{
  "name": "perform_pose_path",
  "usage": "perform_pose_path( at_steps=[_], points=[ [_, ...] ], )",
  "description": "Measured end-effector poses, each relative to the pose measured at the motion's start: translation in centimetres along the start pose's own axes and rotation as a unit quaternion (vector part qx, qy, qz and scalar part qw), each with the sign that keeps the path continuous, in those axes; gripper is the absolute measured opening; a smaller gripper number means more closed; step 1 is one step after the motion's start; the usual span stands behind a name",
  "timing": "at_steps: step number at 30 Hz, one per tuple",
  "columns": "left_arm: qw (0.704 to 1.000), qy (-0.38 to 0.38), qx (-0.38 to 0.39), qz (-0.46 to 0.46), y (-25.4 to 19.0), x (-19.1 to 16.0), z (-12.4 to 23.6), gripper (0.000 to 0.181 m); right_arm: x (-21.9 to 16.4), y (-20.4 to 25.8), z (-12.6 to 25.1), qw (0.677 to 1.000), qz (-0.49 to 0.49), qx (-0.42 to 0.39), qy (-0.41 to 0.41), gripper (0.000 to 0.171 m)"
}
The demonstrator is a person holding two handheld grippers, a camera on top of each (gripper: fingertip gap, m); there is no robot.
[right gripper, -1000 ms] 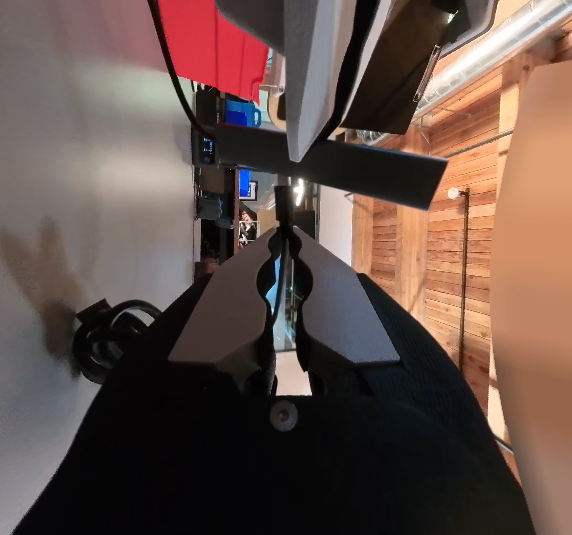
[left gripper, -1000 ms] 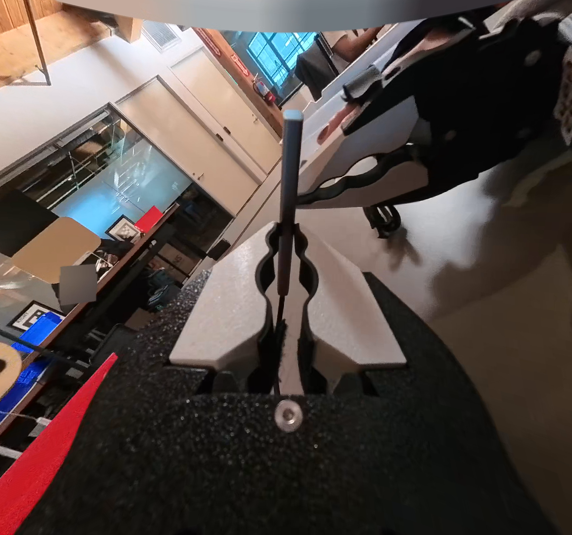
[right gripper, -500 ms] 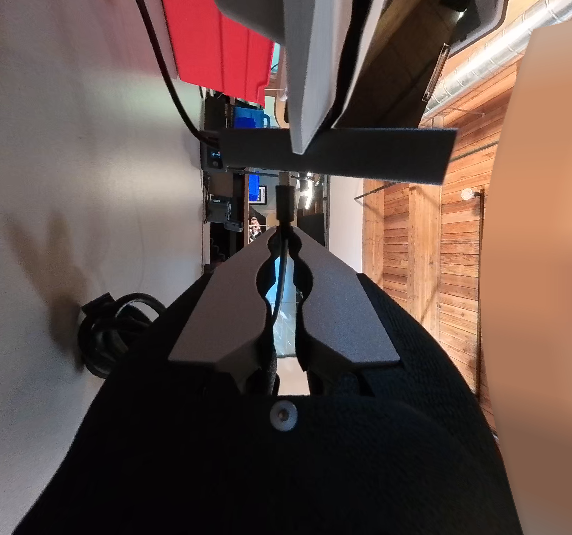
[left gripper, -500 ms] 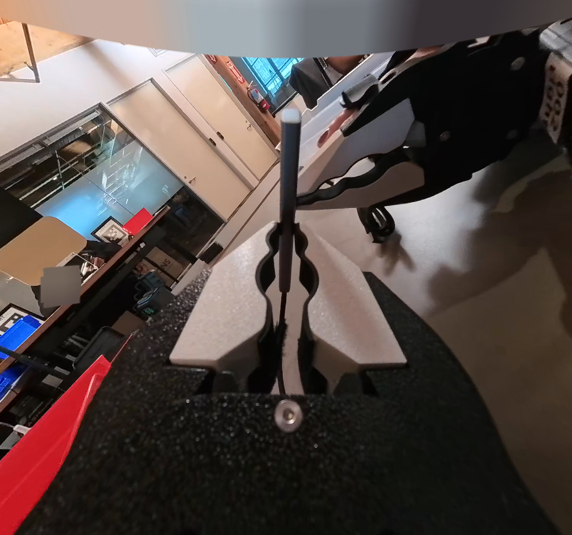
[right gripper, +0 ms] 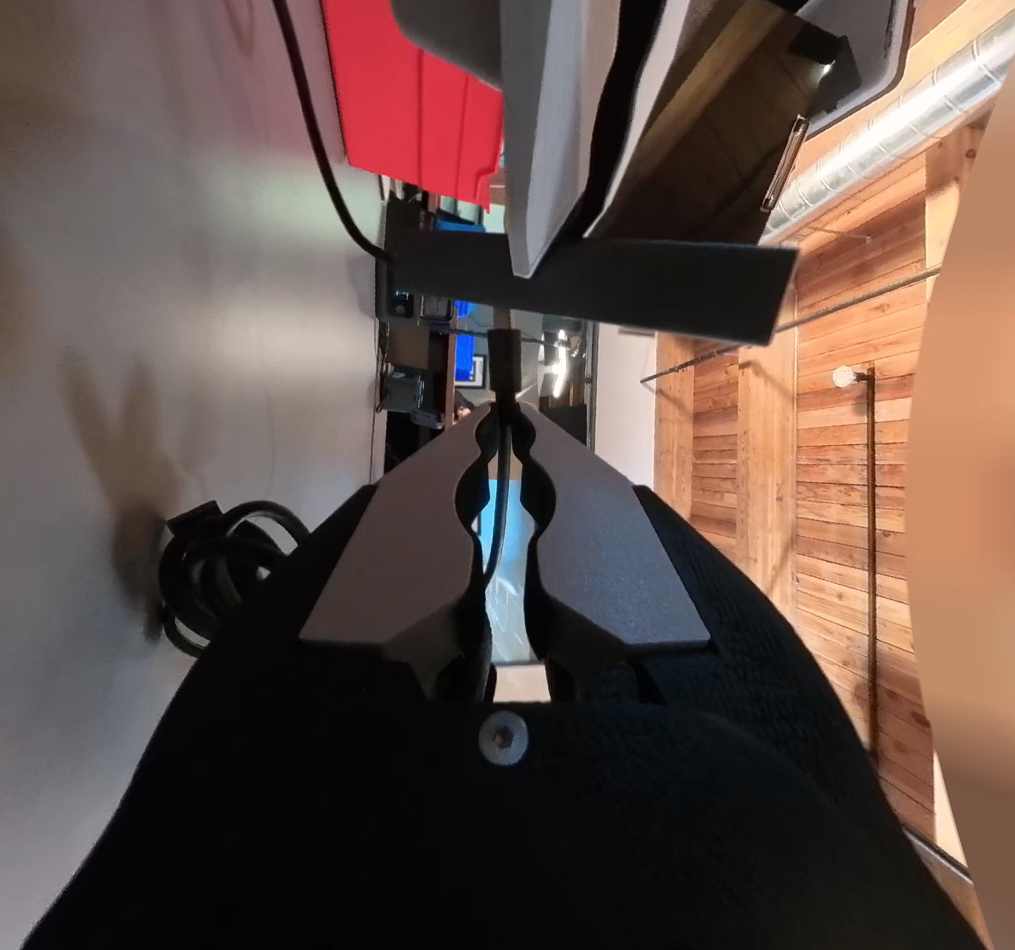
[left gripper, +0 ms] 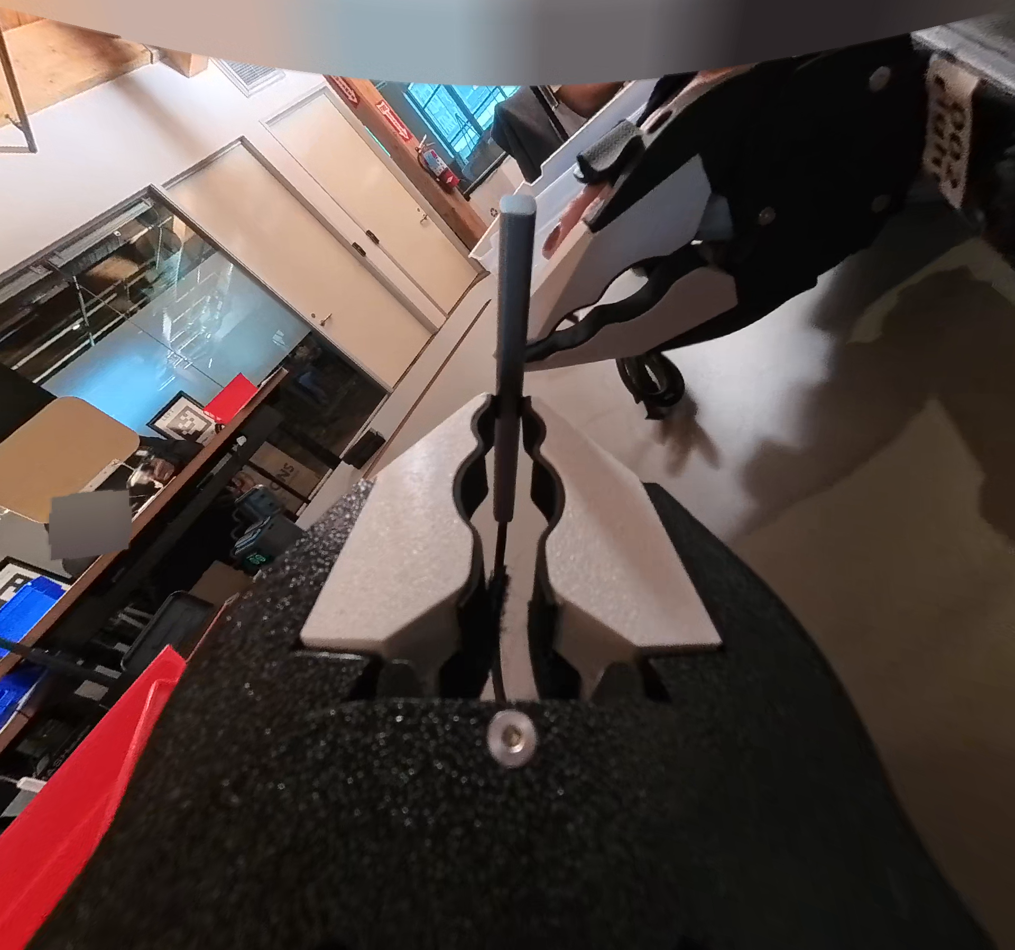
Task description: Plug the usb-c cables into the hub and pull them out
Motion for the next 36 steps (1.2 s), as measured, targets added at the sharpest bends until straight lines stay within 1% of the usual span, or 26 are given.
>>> perform_pose_path(
  at_steps=[7,13,16,28,36],
  points=[
    [1.000,-0.003,-0.010,0.000,-0.3,0.1,0.0,0.007,0.0,0.1,0.2,1.000,0.005,0.000,-0.007,0.002],
    [1.000,0.000,-0.026,0.011,-0.4,-0.1,-0.1,0.007,0.0,0.3,0.3,1.000,-0.011,0.008,-0.007,0.001],
    [0.999,-0.002,-0.035,0.018,-0.6,-0.1,-0.2,0.007,0.1,0.5,0.3,1.000,-0.019,0.018,-0.005,0.001],
    [0.998,0.030,-0.042,0.036,-0.6,-1.1,-0.8,0.007,0.1,2.0,0.2,0.997,-0.036,0.059,0.021,0.000],
    [0.996,0.036,-0.067,0.048,-1.1,-1.5,-1.2,0.007,0.1,3.0,-0.2,0.995,-0.054,0.086,0.017,0.001]
  ],
)
Point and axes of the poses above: each gripper's, where its closed fingertips meet, z back along the fingers, x out of its top, y = z × x across the jaws, the point moved 2 cm from there along z, back along the fingers, and after that the axes turned 10 degrees about y, right-handed, at the moved point
